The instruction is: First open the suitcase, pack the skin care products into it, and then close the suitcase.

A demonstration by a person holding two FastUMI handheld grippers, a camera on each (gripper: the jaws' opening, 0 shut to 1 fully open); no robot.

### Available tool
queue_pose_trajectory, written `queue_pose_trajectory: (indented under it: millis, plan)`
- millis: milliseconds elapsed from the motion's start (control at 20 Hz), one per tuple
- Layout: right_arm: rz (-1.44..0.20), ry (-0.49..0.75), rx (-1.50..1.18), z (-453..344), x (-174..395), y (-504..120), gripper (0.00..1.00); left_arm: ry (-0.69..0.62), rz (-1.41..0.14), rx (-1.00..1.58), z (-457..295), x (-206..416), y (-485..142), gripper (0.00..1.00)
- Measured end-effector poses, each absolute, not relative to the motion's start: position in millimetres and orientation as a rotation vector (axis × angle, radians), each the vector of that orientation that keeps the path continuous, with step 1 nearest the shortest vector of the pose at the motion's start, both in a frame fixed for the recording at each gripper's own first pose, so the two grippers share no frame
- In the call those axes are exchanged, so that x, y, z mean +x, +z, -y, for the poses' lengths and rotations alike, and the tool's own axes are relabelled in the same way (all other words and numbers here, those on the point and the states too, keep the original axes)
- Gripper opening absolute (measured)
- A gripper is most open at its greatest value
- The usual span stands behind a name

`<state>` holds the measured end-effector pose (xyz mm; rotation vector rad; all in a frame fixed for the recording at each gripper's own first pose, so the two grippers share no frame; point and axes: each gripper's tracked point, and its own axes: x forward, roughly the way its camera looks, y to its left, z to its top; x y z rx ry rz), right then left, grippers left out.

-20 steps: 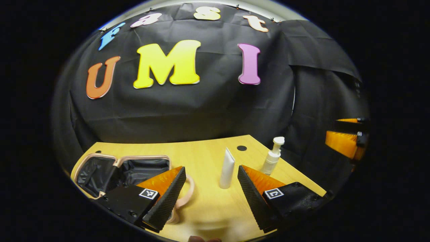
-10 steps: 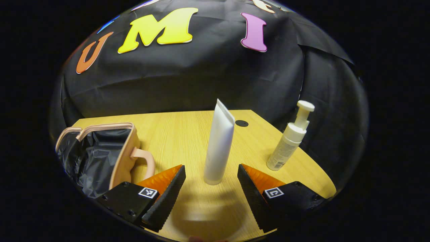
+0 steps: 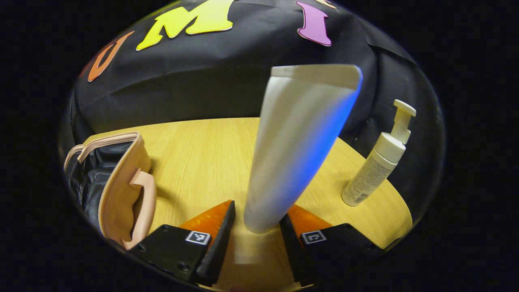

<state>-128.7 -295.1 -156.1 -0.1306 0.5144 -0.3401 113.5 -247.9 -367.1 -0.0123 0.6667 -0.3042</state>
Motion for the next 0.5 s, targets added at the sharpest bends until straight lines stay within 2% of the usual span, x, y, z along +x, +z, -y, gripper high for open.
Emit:
queue_pose_trajectory:
  millis: [50, 100, 150, 300, 500]
  plan:
    - [-0.511, -0.335, -0.129, 295.1, -125.0, -158.3, 0.78, -0.321, -0.668, 0.000, 248.6, 115.2, -368.1, 0.51]
    - [-0.513, -0.323, -0.132, 293.1, -121.7, -164.9, 0.79, -0.338, -0.674, -0.006, 250.2, 115.0, -368.2, 0.58]
    - [-0.519, -0.312, -0.134, 291.2, -117.7, -174.2, 0.79, -0.349, -0.683, -0.017, 251.3, 112.0, -367.0, 0.49]
    - [-0.556, -0.248, -0.078, 275.1, -99.9, -214.5, 0.79, -0.371, -0.647, -0.028, 243.2, 101.1, -331.0, 0.48]
    - [-0.612, -0.180, 0.039, 245.9, -57.5, -275.0, 0.80, -0.405, -0.571, -0.064, 221.3, 59.8, -246.9, 0.47]
